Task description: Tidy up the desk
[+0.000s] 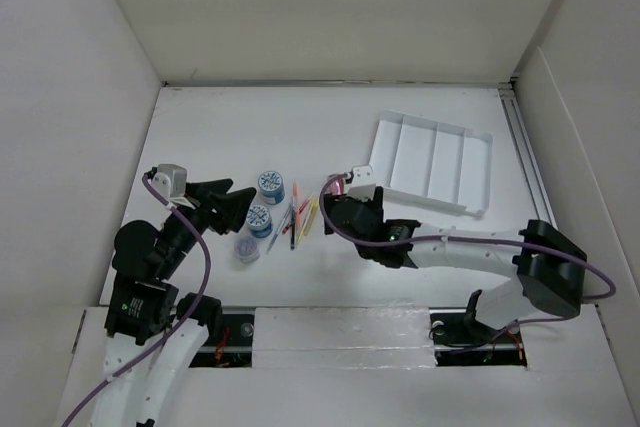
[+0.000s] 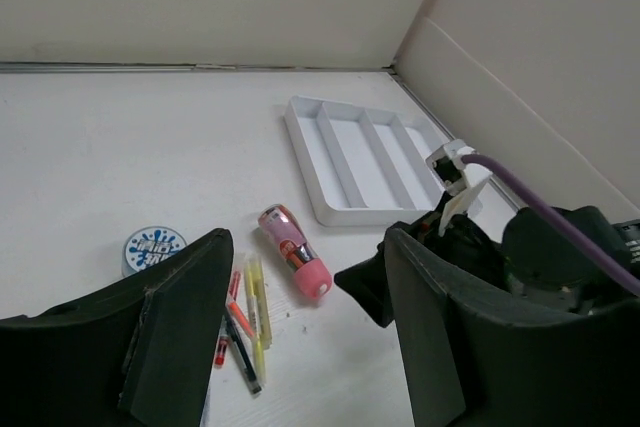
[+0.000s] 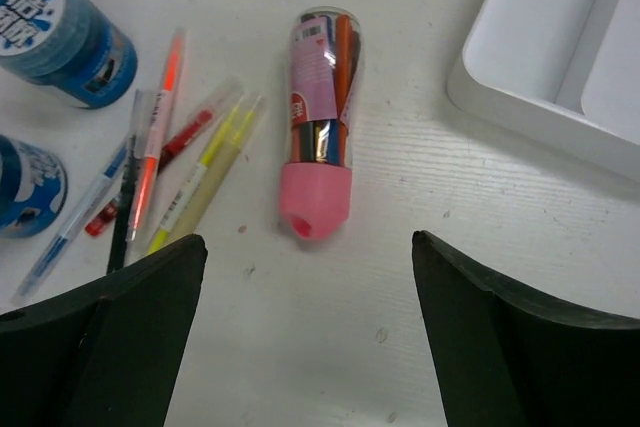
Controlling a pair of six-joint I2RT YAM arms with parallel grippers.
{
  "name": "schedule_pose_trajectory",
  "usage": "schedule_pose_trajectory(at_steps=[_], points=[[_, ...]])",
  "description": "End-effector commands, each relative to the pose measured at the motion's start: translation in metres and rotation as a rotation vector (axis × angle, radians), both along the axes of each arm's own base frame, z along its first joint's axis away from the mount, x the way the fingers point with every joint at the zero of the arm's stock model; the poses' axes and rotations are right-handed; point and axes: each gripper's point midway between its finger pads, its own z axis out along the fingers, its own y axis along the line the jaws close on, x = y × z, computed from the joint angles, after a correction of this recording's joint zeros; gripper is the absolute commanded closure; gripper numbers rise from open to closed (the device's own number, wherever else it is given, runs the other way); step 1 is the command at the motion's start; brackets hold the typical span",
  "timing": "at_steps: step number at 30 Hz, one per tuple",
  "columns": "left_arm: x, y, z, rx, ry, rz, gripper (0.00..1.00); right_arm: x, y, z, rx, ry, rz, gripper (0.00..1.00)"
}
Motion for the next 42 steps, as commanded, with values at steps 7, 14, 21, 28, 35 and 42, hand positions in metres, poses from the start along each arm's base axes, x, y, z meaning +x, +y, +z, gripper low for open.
schedule_pose_trajectory(at_steps=[7,14,21,28,35,42], points=[[0.000,-0.005,0.009,-0.017,-0.035,-0.028,0.39,0.035,-0.005,-0.033,0.061,0.114,-0.071,0.13],[-0.001,-0.005,0.010,-0.018,-0.039,-0.029,0.38,0.045,0.025,-0.048,0.026,0.137,0.007,0.18],[-0.001,-0.003,0.011,-0.023,-0.040,-0.015,0.38,0.068,0.029,-0.062,0.025,0.144,-0.015,0.20],[-0.003,-0.003,0.012,-0.025,-0.049,-0.023,0.38,0.078,0.028,-0.080,0.032,0.162,-0.037,0.44],[-0.003,-0.006,0.010,-0.022,-0.044,-0.038,0.38,0.075,0.032,-0.017,0.157,0.079,0.002,0.67],[-0.004,-0.006,0.011,-0.021,-0.047,-0.039,0.38,0.077,0.007,0.085,0.279,-0.085,0.020,0.67]])
